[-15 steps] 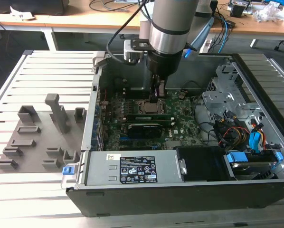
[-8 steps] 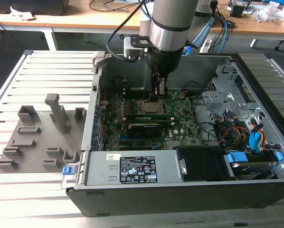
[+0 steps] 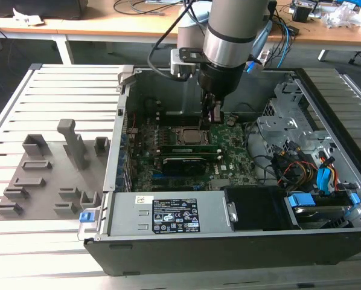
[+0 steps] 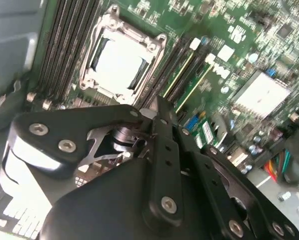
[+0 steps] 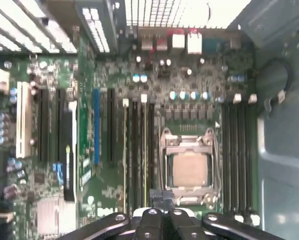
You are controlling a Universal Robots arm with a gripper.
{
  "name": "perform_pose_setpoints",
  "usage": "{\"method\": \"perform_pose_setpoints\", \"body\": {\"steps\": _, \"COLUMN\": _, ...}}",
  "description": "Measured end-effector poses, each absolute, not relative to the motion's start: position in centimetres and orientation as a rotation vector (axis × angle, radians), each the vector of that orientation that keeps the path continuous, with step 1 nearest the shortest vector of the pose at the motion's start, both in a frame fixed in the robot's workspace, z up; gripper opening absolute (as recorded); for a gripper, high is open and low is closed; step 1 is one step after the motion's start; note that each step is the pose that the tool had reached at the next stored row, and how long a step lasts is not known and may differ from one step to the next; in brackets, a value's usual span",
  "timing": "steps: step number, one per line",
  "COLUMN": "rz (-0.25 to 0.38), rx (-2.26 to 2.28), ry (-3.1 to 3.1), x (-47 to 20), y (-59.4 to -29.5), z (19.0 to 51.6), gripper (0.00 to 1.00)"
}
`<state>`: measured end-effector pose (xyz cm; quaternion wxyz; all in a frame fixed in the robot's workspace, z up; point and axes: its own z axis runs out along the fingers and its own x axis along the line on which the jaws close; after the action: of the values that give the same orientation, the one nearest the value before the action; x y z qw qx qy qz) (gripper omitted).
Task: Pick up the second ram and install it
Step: 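Press down the second ram until it locks into place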
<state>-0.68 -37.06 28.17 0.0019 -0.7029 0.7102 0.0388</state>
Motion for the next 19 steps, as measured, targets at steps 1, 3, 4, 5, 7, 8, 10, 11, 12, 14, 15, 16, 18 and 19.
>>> {"method": "perform_pose_setpoints", "body": {"steps": 1, "rz": 0.123, "rx": -2.206, "ry": 2.229, "x": 0.1, "y": -37.1, "z": 27.7, "gripper": 0.11}}
{"method": "perform_pose_setpoints", "body": {"steps": 3, "rz": 0.123, "rx": -2.206, "ry": 2.229, "x": 1.3, "y": -37.1, "z": 26.8, "gripper": 0.11}}
{"method": "perform_pose_setpoints", "body": {"steps": 4, "rz": 0.123, "rx": -2.206, "ry": 2.229, "x": 1.7, "y": -37.1, "z": 26.4, "gripper": 0.11}}
{"method": "perform_pose_setpoints", "body": {"steps": 5, "rz": 0.123, "rx": -2.206, "ry": 2.229, "x": 1.9, "y": -37.4, "z": 25.9, "gripper": 0.11}}
{"method": "perform_pose_setpoints", "body": {"steps": 7, "rz": 0.123, "rx": -2.206, "ry": 2.229, "x": 2.0, "y": -38.5, "z": 24.5, "gripper": 0.11}}
{"method": "perform_pose_setpoints", "body": {"steps": 8, "rz": 0.123, "rx": -2.206, "ry": 2.229, "x": 2.0, "y": -38.3, "z": 24.1, "gripper": 0.11}}
{"method": "perform_pose_setpoints", "body": {"steps": 10, "rz": 0.123, "rx": -2.206, "ry": 2.229, "x": 2.1, "y": -37.9, "z": 23.6, "gripper": 0.11}}
{"method": "perform_pose_setpoints", "body": {"steps": 11, "rz": 0.123, "rx": -2.206, "ry": 2.229, "x": 2.1, "y": -37.9, "z": 23.2, "gripper": 0.11}}
{"method": "perform_pose_setpoints", "body": {"steps": 12, "rz": 0.123, "rx": -2.207, "ry": 2.229, "x": 2.1, "y": -37.9, "z": 23.0, "gripper": 0.11}}
{"method": "perform_pose_setpoints", "body": {"steps": 14, "rz": 0.123, "rx": -2.206, "ry": 2.229, "x": 2.1, "y": -37.9, "z": 22.7, "gripper": 0.11}}
{"method": "perform_pose_setpoints", "body": {"steps": 15, "rz": 0.125, "rx": -2.204, "ry": 2.227, "x": 2.1, "y": -37.9, "z": 23.1, "gripper": 0.11}}
{"method": "perform_pose_setpoints", "body": {"steps": 16, "rz": 0.12, "rx": -2.204, "ry": 2.227, "x": 1.7, "y": -37.9, "z": 23.6, "gripper": 0.11}}
{"method": "perform_pose_setpoints", "body": {"steps": 18, "rz": 0.113, "rx": -2.202, "ry": 2.224, "x": -0.6, "y": -38.0, "z": 23.6, "gripper": 0.11}}
{"method": "perform_pose_setpoints", "body": {"steps": 19, "rz": 0.112, "rx": -2.201, "ry": 2.224, "x": -1.8, "y": -38.0, "z": 23.6, "gripper": 0.11}}
